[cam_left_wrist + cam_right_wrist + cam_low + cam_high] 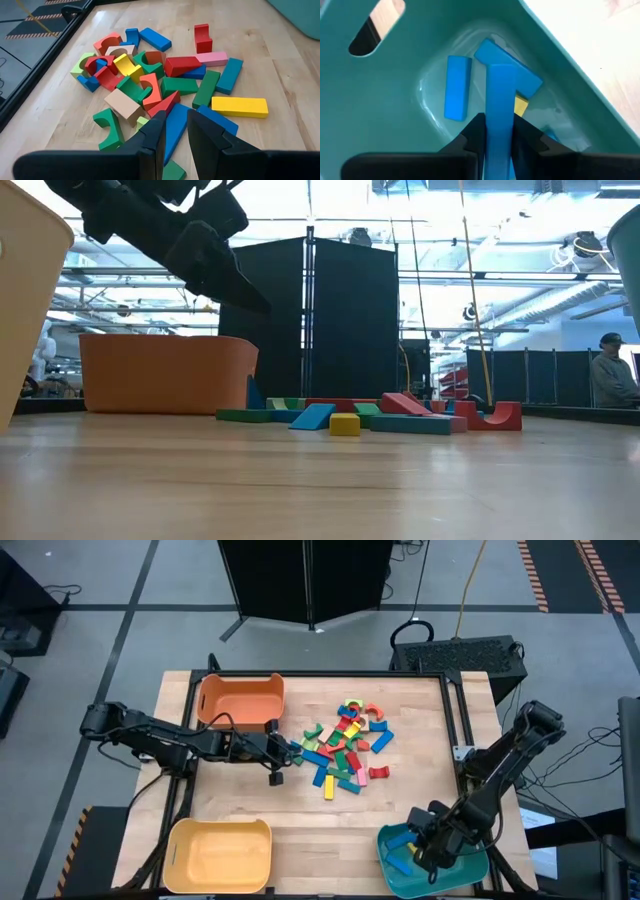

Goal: Sort blocks by size
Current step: Put the blue rectangular block into the blue bin

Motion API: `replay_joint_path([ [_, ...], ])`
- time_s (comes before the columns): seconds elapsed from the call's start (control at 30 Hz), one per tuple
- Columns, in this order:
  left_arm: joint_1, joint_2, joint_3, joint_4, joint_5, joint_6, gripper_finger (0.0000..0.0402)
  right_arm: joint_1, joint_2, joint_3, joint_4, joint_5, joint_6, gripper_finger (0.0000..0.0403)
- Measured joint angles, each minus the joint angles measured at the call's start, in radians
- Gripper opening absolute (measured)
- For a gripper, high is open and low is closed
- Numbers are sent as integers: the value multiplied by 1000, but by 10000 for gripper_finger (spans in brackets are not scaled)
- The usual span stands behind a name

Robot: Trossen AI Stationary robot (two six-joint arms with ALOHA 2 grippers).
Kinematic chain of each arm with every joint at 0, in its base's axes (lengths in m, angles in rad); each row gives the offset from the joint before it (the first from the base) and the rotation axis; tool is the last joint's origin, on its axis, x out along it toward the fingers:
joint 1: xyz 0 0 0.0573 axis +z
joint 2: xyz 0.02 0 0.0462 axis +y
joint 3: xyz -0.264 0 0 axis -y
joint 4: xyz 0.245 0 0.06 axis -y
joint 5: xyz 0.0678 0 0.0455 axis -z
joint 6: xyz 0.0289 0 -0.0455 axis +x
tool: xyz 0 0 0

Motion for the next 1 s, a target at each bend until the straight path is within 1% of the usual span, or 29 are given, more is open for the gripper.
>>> replay_joint_path([
  [0.17,0,0,0,-1,0,0,80,0,14,0,-1,0,1,59],
  [0.57,0,0,0,-2,-5,-13,80,-1,60,0,-3,6,35,105],
  [0.8,0,0,0,-1,-11,-20,80,-34,53,0,-11,5,33,109],
  [1.0,0,0,0,-1,-27,-22,80,-69,22,0,-9,5,-28,109],
])
